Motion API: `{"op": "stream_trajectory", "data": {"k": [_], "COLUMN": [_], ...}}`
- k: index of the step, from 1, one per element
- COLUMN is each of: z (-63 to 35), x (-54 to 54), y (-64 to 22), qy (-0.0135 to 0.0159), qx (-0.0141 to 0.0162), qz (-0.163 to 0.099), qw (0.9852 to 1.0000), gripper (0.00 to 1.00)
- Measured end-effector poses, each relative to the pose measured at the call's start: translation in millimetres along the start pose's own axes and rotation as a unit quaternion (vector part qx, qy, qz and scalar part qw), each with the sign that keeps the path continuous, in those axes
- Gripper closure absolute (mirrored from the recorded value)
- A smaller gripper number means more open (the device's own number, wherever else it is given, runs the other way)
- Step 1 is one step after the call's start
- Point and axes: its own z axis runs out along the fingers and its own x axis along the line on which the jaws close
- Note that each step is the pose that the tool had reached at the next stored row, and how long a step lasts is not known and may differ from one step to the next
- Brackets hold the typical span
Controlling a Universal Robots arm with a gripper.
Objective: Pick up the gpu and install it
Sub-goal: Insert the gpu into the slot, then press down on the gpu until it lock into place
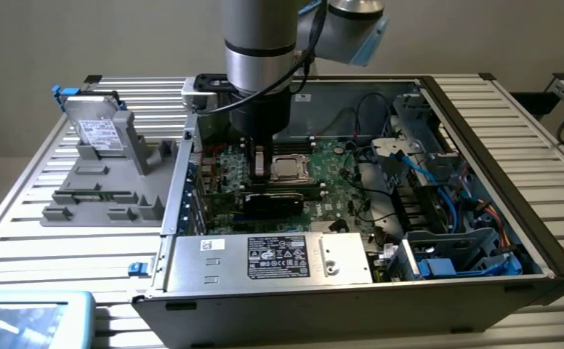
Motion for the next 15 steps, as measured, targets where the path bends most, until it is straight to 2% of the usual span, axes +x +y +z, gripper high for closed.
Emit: {"op": "stream_trajectory", "data": {"k": [4,7,11,15], "z": [1.7,4.2,7.9,8.8], "x": [-0.1,-0.3,-0.5,-0.8], "y": [-1.2,-1.4,-1.4,-1.5], "qy": [0.0001,0.0002,0.0007,-0.0001], "qx": [0.0012,0.0035,0.0036,0.0037], "qz": [0.000,0.000,0.000,0.001], "qw": [1.0000,1.0000,1.0000,1.0000], "gripper": [0.88,0.88,0.88,0.88]}}
